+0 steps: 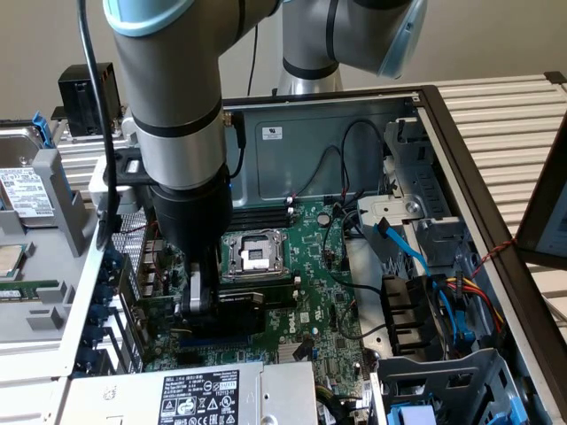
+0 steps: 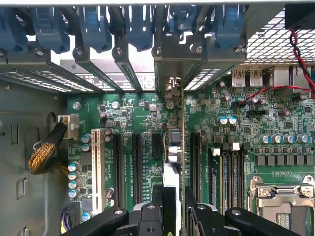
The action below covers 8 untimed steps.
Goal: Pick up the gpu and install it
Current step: 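Insert the gpu into the slot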
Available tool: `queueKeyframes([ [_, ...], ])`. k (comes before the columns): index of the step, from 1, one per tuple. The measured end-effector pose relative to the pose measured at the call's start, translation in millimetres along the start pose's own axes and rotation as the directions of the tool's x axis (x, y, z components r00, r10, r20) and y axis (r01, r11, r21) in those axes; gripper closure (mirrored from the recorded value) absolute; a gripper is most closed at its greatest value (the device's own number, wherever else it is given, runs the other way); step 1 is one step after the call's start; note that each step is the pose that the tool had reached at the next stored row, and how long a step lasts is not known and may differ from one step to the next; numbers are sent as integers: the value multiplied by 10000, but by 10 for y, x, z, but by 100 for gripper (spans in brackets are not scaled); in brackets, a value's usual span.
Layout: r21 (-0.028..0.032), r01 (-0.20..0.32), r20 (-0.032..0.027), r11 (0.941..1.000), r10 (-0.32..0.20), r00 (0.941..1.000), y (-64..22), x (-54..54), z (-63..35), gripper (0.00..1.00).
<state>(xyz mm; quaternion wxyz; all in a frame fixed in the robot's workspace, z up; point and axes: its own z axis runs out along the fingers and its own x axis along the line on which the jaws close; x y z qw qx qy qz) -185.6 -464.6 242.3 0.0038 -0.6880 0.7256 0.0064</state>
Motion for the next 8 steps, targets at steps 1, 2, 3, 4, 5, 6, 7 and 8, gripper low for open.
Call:
queueKeyframes([
  [1, 2, 2, 3, 10000, -2, 10000, -3, 1, 0, 73],
  [2, 1, 2, 8, 10000, -2, 10000, -4, 2, -1, 73],
  [3, -1, 1, 17, 10000, -1, 10000, -3, 3, -2, 73],
  [4, -3, 1, 23, 10000, -1, 10000, -2, 5, -4, 73],
  [5, -5, 1, 24, 10000, -1, 10000, -2, 6, -5, 73],
  [6, -6, 1, 27, 10000, 0, 10000, -2, 5, -4, 73],
  [7, -5, 1, 33, 10000, -1, 10000, -3, 3, -2, 73],
  [8, -3, 0, 39, 10000, 0, 10000, -3, 3, -2, 73],
])
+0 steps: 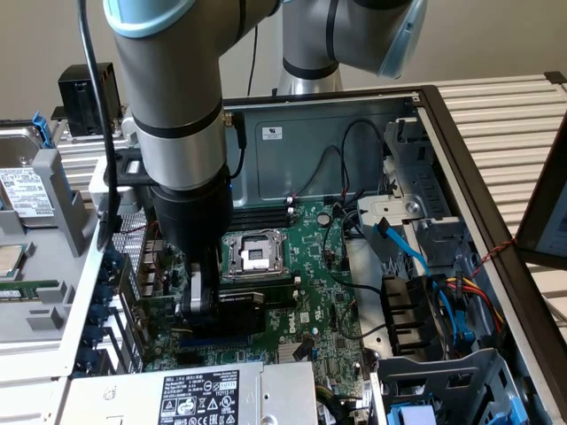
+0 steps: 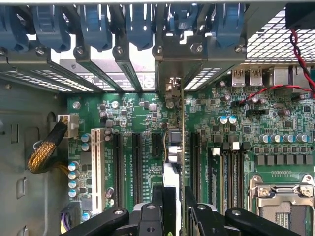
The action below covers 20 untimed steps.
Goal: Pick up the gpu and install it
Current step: 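Insert the gpu into the slot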
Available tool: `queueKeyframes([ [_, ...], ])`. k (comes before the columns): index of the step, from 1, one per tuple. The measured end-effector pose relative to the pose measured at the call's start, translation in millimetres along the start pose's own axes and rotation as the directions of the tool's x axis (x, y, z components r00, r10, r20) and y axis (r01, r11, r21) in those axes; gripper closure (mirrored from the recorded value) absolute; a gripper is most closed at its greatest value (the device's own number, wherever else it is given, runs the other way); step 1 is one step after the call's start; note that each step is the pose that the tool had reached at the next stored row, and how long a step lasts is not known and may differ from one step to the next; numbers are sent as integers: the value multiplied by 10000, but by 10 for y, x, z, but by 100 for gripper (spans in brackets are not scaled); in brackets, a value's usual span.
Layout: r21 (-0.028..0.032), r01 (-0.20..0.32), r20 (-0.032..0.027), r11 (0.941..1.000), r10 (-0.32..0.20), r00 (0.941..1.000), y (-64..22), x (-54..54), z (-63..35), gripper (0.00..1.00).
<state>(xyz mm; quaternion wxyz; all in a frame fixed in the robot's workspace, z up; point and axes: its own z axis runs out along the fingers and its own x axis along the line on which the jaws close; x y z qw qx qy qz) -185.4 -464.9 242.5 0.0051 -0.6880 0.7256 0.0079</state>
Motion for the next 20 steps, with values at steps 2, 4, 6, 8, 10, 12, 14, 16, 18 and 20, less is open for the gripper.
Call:
queueKeyframes([
  [2, 0, 1, 14, 10000, -1, 10000, 0, 0, 0, 73],
  [4, 0, 1, 25, 10000, -1, 10000, 1, 0, 1, 73],
  [6, -4, 3, 24, 10000, -3, 10000, 3, 3, -1, 73],
  [8, -6, 1, 26, 10000, -1, 10000, 3, 4, -2, 73],
  [10, -13, 0, 30, 10000, 0, 10000, 3, 7, -6, 73],
  [12, -24, 0, 35, 10000, 0, 10000, 2, 8, -16, 73],
  [14, -33, 1, 34, 10000, -1, 10000, 2, 8, -30, 73],
  [16, -44, 2, 29, 10000, -2, 10000, 1, 8, -39, 73],
  [18, -49, 1, 25, 10000, -1, 10000, 2, 9, -41, 73],
  [20, -49, 0, 26, 10000, 0, 10000, 3, 8, -42, 73],
])
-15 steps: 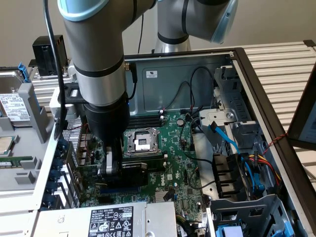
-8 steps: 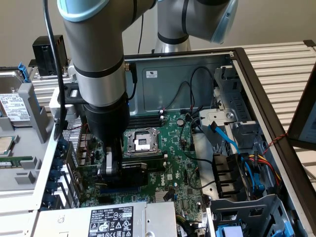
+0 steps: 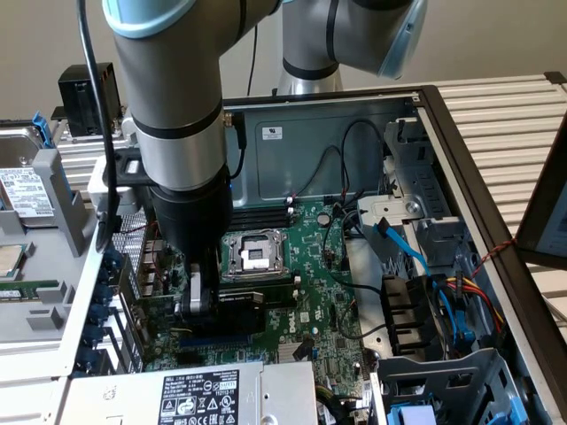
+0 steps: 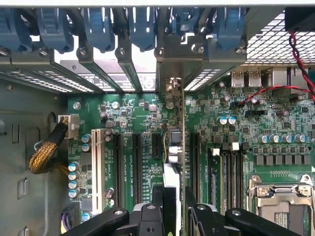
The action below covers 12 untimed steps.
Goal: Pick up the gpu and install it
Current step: 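Insert the gpu into the slot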
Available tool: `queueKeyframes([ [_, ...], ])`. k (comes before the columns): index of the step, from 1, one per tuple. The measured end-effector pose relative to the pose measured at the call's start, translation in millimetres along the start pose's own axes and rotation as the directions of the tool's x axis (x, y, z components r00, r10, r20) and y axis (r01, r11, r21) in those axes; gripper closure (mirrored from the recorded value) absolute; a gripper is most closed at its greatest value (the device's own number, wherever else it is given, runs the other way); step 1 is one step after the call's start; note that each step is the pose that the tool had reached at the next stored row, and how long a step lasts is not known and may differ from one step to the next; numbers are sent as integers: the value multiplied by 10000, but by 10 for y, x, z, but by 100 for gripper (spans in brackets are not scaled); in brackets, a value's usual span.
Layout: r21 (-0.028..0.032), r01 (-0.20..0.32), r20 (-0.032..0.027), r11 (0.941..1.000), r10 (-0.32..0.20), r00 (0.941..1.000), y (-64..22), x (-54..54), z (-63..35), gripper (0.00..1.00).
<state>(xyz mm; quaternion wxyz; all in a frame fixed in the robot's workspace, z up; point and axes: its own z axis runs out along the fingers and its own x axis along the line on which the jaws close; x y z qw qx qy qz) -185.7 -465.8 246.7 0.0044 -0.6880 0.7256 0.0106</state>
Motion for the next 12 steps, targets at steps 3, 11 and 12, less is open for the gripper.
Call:
queueKeyframes([
  [3, 0, 0, 0, 10000, 0, 10000, 0, 0, 0, 73],
  [11, -1, 1, -1, 10000, -1, 10000, 2, 0, -1, 73],
  [12, -1, 1, -1, 10000, -1, 10000, 2, 0, 0, 73],
])
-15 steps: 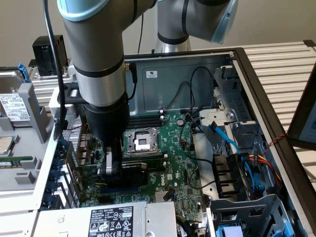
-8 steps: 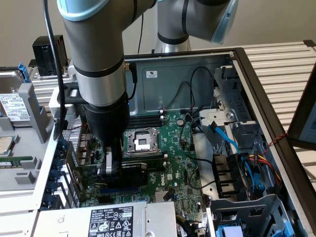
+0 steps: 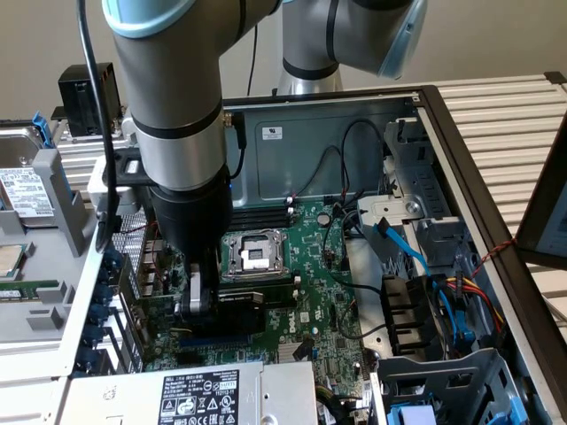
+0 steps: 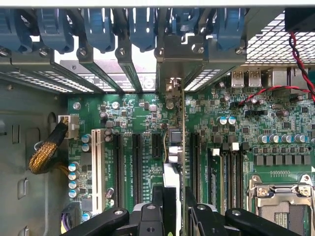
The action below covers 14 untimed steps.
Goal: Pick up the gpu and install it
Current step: 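Insert the gpu into the slot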
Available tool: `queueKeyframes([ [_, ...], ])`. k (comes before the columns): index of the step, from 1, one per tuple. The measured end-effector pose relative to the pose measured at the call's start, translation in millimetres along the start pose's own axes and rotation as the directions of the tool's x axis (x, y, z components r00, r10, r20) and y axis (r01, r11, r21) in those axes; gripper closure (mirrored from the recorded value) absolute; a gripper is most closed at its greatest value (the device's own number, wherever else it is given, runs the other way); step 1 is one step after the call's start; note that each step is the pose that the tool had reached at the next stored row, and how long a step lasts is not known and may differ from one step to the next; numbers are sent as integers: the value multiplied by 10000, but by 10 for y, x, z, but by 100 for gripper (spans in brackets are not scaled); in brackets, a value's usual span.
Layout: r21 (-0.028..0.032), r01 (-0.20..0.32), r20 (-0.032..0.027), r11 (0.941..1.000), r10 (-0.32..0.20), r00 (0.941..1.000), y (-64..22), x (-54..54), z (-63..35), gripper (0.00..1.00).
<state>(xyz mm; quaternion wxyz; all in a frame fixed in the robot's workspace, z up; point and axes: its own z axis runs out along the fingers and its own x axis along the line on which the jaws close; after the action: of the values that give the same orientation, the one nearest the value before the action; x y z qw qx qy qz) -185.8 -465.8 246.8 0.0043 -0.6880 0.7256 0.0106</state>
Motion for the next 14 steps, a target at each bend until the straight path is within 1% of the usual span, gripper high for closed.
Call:
queueKeyframes([
  [14, 0, -1, 0, 10000, 1, 10000, 3, -1, 8, 73],
])
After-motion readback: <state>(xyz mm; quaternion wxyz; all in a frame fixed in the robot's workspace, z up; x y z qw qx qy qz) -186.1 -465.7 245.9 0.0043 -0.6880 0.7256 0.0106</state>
